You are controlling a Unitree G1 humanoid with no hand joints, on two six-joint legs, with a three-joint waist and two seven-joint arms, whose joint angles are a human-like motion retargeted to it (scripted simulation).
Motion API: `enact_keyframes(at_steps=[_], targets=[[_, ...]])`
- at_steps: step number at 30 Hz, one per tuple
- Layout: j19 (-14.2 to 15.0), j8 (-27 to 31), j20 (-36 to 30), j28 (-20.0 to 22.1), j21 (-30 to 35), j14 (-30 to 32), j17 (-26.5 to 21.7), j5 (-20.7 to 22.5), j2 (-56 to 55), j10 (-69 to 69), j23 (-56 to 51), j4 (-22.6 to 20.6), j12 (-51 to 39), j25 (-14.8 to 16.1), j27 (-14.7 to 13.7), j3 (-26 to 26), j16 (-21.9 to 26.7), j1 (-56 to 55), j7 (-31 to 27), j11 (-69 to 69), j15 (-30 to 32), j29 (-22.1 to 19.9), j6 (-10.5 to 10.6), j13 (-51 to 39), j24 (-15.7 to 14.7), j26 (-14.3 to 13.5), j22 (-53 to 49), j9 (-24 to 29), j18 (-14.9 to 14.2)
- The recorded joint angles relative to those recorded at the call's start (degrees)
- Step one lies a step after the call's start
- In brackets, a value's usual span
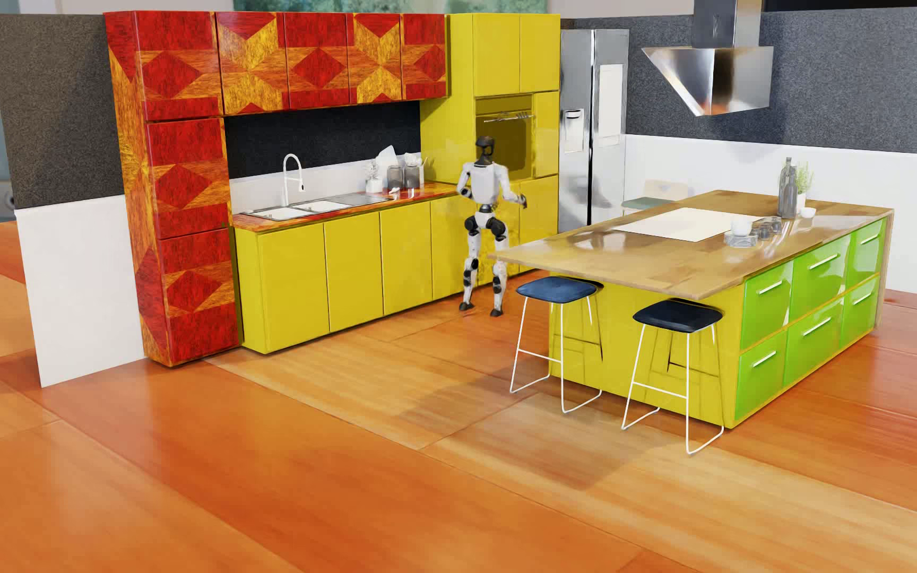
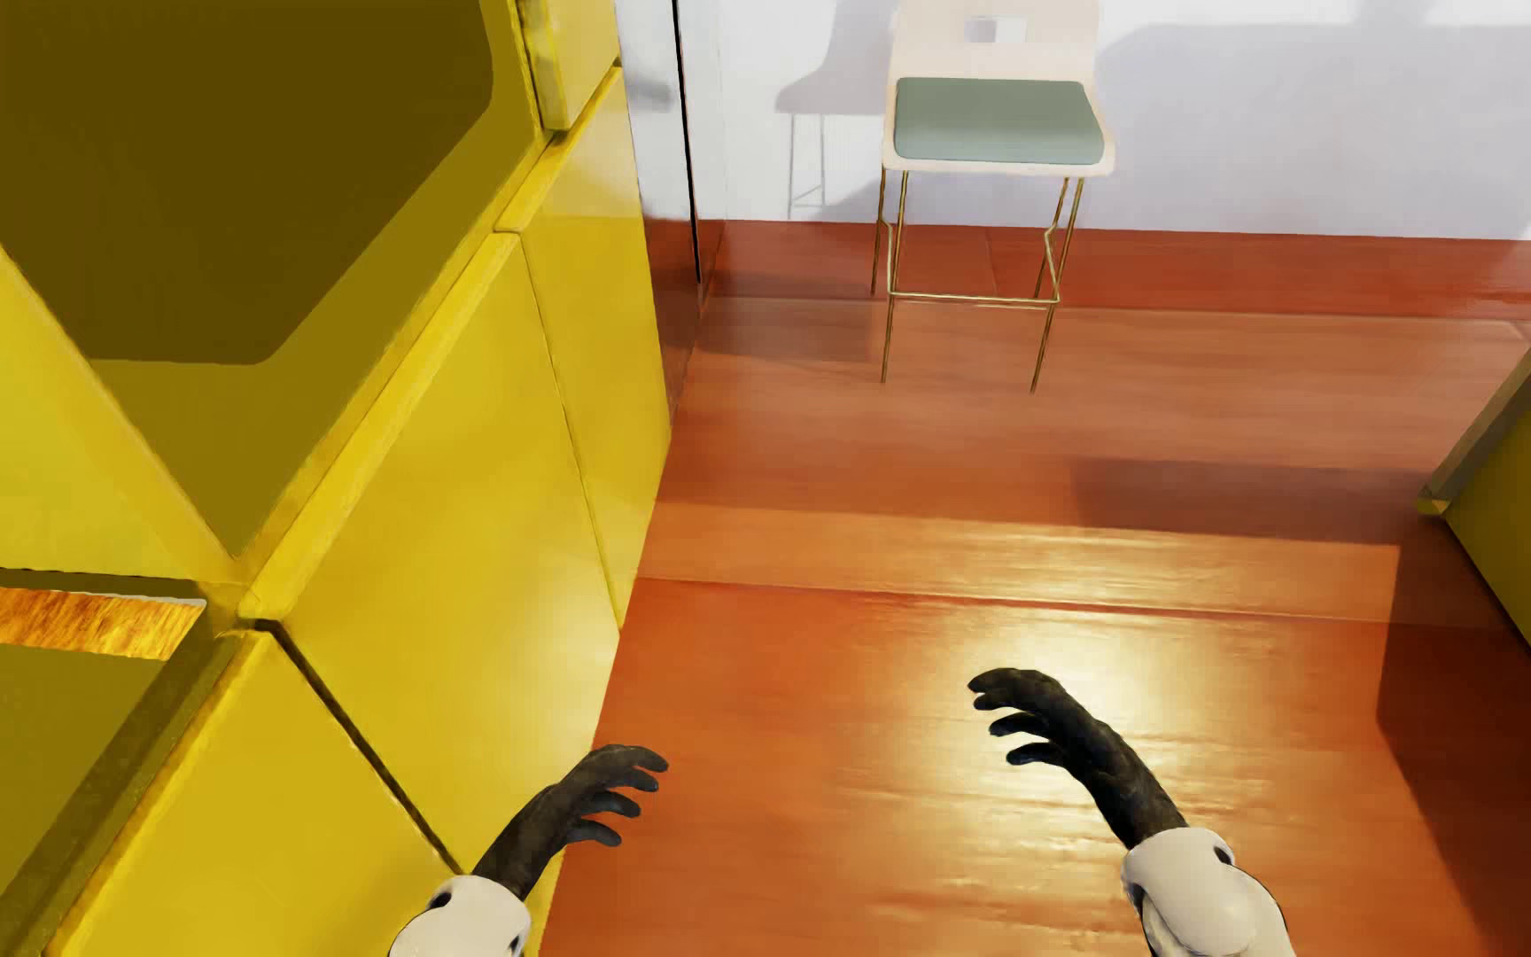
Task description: Stretch up
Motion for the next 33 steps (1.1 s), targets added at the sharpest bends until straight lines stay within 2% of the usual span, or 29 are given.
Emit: enact_keyframes(at_steps=[18, 20, 21, 24, 26, 29, 33], targets=[[0.0, 0.0, -0.3, 0.0, -0.5, -0.3, -0.2, -0.3, 1.2, -0.5, -0.9, -0.1, -0.7, 0.0, 0.0, -0.2, 0.3, 1.0, 0.0, -0.2, -0.8, 0.0, -0.2, 0.0, 0.0, 0.0, -1.4, 0.2, 0.0], [0.0, 0.0, 0.3, 0.0, -1.2, 0.8, -0.2, -0.8, -0.3, -1.4, -2.2, -0.4, -1.0, 0.0, 0.0, 1.0, 0.9, 0.5, 0.0, 0.3, -0.4, 0.0, -0.9, -0.2, 0.0, 0.0, -3.0, -0.3, 0.0], [0.0, 0.0, 0.1, 0.0, -1.5, 0.7, -0.7, 0.4, 1.0, -0.9, -3.1, 0.5, -1.3, 0.0, 0.0, 0.7, 1.2, 1.5, 0.0, 0.4, -0.2, 0.0, 0.0, -0.2, 0.0, 0.0, -4.1, 1.1, 0.0], [0.0, 0.0, 2.2, 0.0, -3.8, 0.4, -1.9, 0.6, 1.8, -1.1, -6.3, 0.2, -2.6, 0.0, 0.0, 0.7, 2.8, 2.5, 0.0, 0.4, -0.5, 0.0, -0.2, -1.4, 0.0, 0.0, -8.7, 1.9, 0.0], [0.0, 0.0, 4.6, 0.0, -6.0, -0.8, -3.0, -0.2, 0.3, 0.2, -8.7, -0.1, -3.9, 0.0, 0.0, -0.5, 3.8, 0.1, 0.0, -0.3, 0.8, 0.0, -0.1, -2.5, 0.0, 0.0, -11.7, -0.1, 0.0], [0.0, 0.0, 7.7, 0.0, -9.7, -1.1, -4.7, -0.2, 0.5, 0.4, -13.0, -0.1, -6.3, 0.0, 0.0, -0.6, 5.0, 0.3, 0.0, -0.2, 1.4, 0.0, -0.3, -4.9, 0.0, 0.0, -18.0, 0.2, 0.0], [0.0, 0.0, 15.7, 0.0, -17.3, -1.0, -6.7, -0.3, 0.3, 0.3, -17.9, -0.4, -10.4, 0.0, 0.0, -0.6, 7.0, 0.2, 0.0, -0.1, 1.3, 0.0, -0.5, -9.6, 0.0, 0.0, -24.7, 0.0, 0.0]])
